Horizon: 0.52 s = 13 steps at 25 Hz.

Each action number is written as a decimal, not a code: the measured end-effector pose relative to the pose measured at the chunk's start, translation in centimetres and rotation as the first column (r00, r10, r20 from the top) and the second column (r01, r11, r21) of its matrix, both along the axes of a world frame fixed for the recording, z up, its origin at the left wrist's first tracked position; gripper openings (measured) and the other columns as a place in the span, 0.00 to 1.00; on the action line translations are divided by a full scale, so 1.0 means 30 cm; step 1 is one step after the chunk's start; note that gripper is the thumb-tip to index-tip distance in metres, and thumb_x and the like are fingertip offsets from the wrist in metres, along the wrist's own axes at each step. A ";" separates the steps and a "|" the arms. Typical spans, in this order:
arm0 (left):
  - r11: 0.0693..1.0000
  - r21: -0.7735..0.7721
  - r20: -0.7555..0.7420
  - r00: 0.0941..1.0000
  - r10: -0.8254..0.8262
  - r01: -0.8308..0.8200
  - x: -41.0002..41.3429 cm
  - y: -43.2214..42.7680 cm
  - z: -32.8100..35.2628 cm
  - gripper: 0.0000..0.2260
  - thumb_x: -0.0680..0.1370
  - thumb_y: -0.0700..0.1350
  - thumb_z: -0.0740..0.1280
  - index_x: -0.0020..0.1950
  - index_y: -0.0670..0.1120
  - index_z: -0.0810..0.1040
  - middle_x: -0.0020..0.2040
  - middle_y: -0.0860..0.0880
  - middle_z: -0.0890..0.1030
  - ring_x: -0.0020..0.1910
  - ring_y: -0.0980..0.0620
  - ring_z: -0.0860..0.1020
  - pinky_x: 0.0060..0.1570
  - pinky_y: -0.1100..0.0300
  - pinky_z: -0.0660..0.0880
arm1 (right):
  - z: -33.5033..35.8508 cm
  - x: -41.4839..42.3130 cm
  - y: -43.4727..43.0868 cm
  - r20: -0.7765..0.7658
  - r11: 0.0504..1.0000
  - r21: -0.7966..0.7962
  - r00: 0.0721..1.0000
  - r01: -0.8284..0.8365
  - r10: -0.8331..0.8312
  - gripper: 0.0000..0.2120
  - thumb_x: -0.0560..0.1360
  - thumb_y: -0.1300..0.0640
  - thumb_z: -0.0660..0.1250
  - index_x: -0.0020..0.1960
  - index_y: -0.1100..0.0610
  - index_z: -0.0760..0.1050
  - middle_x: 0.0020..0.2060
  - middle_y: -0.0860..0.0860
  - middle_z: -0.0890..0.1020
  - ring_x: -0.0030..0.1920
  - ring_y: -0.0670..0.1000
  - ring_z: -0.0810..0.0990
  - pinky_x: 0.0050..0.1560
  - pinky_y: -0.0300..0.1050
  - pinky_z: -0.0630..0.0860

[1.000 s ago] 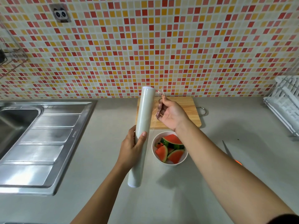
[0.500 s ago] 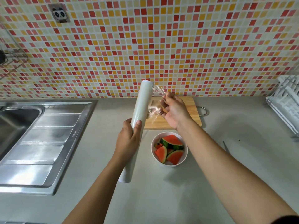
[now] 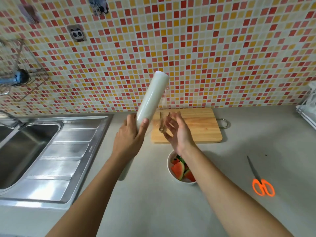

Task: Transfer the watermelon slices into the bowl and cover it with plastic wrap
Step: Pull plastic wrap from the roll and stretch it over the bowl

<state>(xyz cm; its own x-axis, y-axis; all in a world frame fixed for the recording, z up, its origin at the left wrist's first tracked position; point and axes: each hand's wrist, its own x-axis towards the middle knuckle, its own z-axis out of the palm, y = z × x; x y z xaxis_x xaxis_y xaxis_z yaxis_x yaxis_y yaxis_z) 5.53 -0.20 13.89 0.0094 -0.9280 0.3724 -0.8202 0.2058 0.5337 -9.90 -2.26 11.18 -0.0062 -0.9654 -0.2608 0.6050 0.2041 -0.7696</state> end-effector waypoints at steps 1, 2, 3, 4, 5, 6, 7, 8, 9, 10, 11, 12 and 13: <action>1.000 -0.007 0.016 1.000 -0.001 0.001 0.011 -0.006 0.014 0.26 0.73 0.67 0.48 0.56 0.48 0.67 0.46 0.48 0.74 0.38 0.50 0.72 0.31 0.61 0.63 | -0.022 0.038 0.015 -0.051 0.999 0.016 0.998 -0.043 0.044 0.12 0.75 0.44 0.63 0.53 0.48 0.76 0.48 0.47 0.79 0.55 0.50 0.76 0.51 0.47 0.71; 1.000 -0.003 0.021 1.000 -0.005 0.005 0.025 -0.010 0.024 0.25 0.74 0.67 0.49 0.56 0.48 0.66 0.47 0.48 0.74 0.38 0.51 0.73 0.32 0.62 0.64 | -0.043 0.077 0.029 -0.087 0.996 0.010 0.992 -0.088 0.088 0.12 0.75 0.44 0.62 0.54 0.48 0.76 0.50 0.46 0.79 0.57 0.50 0.75 0.52 0.47 0.70; 1.000 0.009 0.017 1.000 -0.008 0.008 0.037 -0.016 0.029 0.24 0.74 0.66 0.49 0.56 0.49 0.66 0.48 0.48 0.74 0.39 0.50 0.74 0.33 0.61 0.66 | -0.059 0.112 0.044 -0.130 0.991 -0.021 0.983 -0.133 0.129 0.13 0.76 0.43 0.61 0.55 0.47 0.75 0.52 0.45 0.79 0.58 0.49 0.75 0.52 0.46 0.70; 1.000 0.018 0.008 1.000 -0.005 0.005 0.045 -0.020 0.033 0.23 0.75 0.66 0.50 0.57 0.49 0.66 0.49 0.48 0.74 0.40 0.50 0.75 0.35 0.61 0.68 | -0.071 0.140 0.058 -0.192 0.981 -0.073 0.968 -0.180 0.163 0.13 0.76 0.42 0.60 0.56 0.45 0.75 0.53 0.43 0.79 0.58 0.46 0.76 0.51 0.44 0.70; 1.000 0.018 -0.001 1.000 0.004 -0.004 0.054 -0.023 0.035 0.22 0.76 0.65 0.51 0.57 0.49 0.66 0.49 0.49 0.74 0.40 0.51 0.75 0.34 0.61 0.68 | -0.077 0.165 0.069 -0.255 0.967 -0.130 0.950 -0.218 0.180 0.12 0.76 0.42 0.60 0.56 0.45 0.75 0.52 0.41 0.79 0.56 0.44 0.76 0.50 0.41 0.71; 1.000 0.015 -0.014 1.000 0.011 -0.011 0.059 -0.026 0.036 0.22 0.77 0.65 0.51 0.57 0.49 0.67 0.48 0.50 0.74 0.39 0.55 0.74 0.33 0.64 0.67 | -0.079 0.183 0.077 -0.311 0.955 -0.179 0.934 -0.236 0.173 0.10 0.76 0.44 0.61 0.54 0.44 0.76 0.50 0.40 0.80 0.53 0.41 0.77 0.48 0.38 0.71; 1.000 0.017 -0.028 0.999 0.016 -0.016 0.064 -0.026 0.037 0.21 0.77 0.65 0.51 0.56 0.49 0.68 0.47 0.50 0.74 0.37 0.59 0.73 0.32 0.67 0.64 | -0.076 0.197 0.080 -0.347 0.947 -0.215 0.925 -0.238 0.153 0.07 0.76 0.46 0.63 0.51 0.44 0.77 0.47 0.40 0.81 0.49 0.39 0.78 0.46 0.36 0.70; 0.999 0.029 -0.042 0.999 0.017 -0.016 0.069 -0.026 0.037 0.20 0.77 0.64 0.51 0.54 0.49 0.68 0.46 0.50 0.74 0.36 0.61 0.72 0.31 0.69 0.63 | -0.071 0.206 0.080 -0.361 0.944 -0.241 0.923 -0.227 0.130 0.04 0.76 0.50 0.64 0.47 0.46 0.78 0.43 0.41 0.82 0.45 0.39 0.78 0.45 0.34 0.70; 0.999 0.045 -0.057 0.998 0.014 -0.012 0.074 -0.027 0.034 0.19 0.78 0.63 0.51 0.52 0.49 0.68 0.45 0.50 0.75 0.36 0.62 0.72 0.31 0.69 0.62 | -0.068 0.212 0.079 -0.362 0.942 -0.258 0.926 -0.213 0.110 0.03 0.75 0.53 0.65 0.44 0.47 0.78 0.40 0.42 0.82 0.42 0.39 0.78 0.44 0.34 0.70; 0.998 0.060 -0.071 0.997 0.013 -0.008 0.079 -0.030 0.029 0.18 0.78 0.63 0.51 0.51 0.49 0.67 0.45 0.49 0.75 0.37 0.62 0.72 0.31 0.68 0.63 | -0.069 0.214 0.073 -0.369 0.944 -0.264 0.925 -0.199 0.092 0.04 0.75 0.55 0.66 0.42 0.49 0.77 0.39 0.44 0.81 0.40 0.40 0.78 0.44 0.35 0.71; 0.998 0.070 -0.082 0.997 0.012 -0.006 0.083 -0.035 0.025 0.18 0.78 0.62 0.51 0.50 0.49 0.67 0.45 0.48 0.76 0.37 0.61 0.73 0.31 0.67 0.63 | -0.071 0.211 0.068 -0.383 0.946 -0.262 0.920 -0.190 0.079 0.05 0.75 0.57 0.65 0.41 0.50 0.76 0.39 0.46 0.81 0.41 0.41 0.79 0.45 0.36 0.71; 0.997 0.075 -0.088 0.996 0.010 -0.004 0.086 -0.041 0.025 0.18 0.78 0.63 0.51 0.51 0.49 0.67 0.45 0.48 0.76 0.38 0.59 0.73 0.31 0.66 0.64 | -0.075 0.209 0.065 -0.398 0.949 -0.254 0.914 -0.188 0.075 0.06 0.76 0.57 0.64 0.41 0.50 0.75 0.40 0.47 0.81 0.42 0.43 0.80 0.46 0.37 0.72; 0.997 0.076 -0.086 0.996 0.007 0.000 0.085 -0.049 0.026 0.18 0.78 0.63 0.51 0.51 0.50 0.66 0.45 0.48 0.75 0.38 0.57 0.74 0.32 0.65 0.64 | -0.080 0.209 0.065 -0.399 0.951 -0.245 0.913 -0.189 0.079 0.06 0.77 0.58 0.63 0.41 0.51 0.73 0.40 0.48 0.81 0.44 0.44 0.81 0.46 0.38 0.74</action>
<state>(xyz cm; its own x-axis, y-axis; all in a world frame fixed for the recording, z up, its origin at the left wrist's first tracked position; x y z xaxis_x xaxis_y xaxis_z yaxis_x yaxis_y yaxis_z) 8.10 -1.67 14.67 0.0416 -0.9534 0.2988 -0.7713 0.1595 0.6161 -3.65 -0.31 8.77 0.0832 -0.9965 0.0090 0.2368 0.0110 -0.9715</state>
